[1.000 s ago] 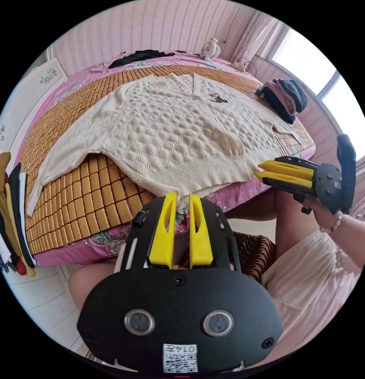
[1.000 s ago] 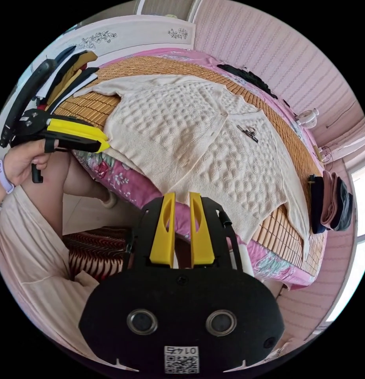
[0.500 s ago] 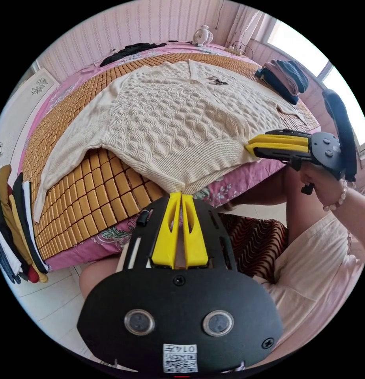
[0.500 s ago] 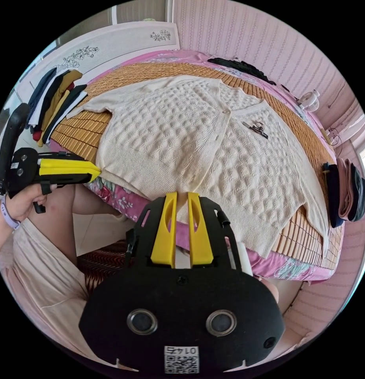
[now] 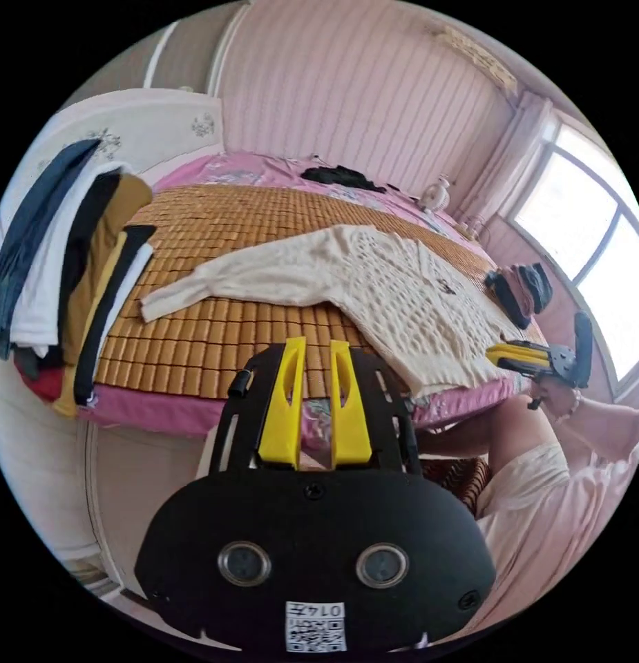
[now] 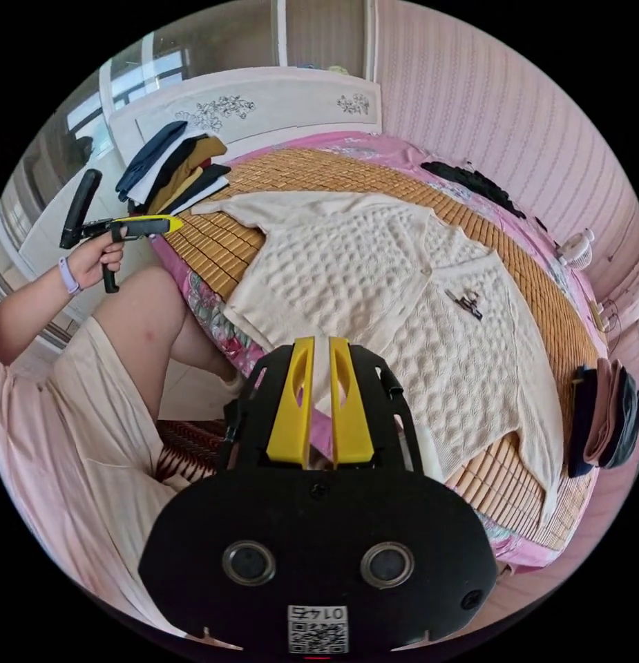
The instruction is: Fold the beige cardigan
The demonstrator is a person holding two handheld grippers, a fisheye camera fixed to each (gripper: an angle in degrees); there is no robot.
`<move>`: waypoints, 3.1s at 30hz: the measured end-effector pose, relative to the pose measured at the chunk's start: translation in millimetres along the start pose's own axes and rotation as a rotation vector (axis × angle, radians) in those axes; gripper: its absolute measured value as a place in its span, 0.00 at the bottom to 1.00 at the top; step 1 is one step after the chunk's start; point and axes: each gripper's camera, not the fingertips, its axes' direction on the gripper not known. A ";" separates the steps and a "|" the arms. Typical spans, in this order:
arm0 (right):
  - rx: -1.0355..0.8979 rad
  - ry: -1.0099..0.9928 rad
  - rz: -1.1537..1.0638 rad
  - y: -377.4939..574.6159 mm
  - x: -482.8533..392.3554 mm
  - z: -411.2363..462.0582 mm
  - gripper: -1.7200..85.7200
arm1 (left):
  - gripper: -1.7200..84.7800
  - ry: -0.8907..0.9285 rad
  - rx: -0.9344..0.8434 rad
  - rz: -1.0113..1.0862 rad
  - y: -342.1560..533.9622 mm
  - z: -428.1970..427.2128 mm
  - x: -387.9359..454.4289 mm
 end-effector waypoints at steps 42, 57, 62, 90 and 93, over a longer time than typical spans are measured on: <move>0.149 -0.026 0.580 27.6 256.4 -44.5 0.11 | 0.10 0.459 0.326 0.247 -151.3 72.0 240.7; 0.022 0.154 0.460 48.9 319.0 24.0 0.07 | 0.10 0.053 -0.216 0.390 -149.6 237.7 285.0; 0.142 0.112 0.443 53.9 342.9 -13.5 0.04 | 0.02 0.000 -0.396 0.404 -158.0 292.8 308.2; 0.350 -0.266 0.691 146.5 497.5 -39.4 0.03 | 0.08 0.205 -0.193 0.748 -231.5 377.7 559.5; 0.349 -0.200 0.722 153.3 504.0 -47.7 0.03 | 0.09 0.148 -0.227 0.803 -247.3 412.0 587.5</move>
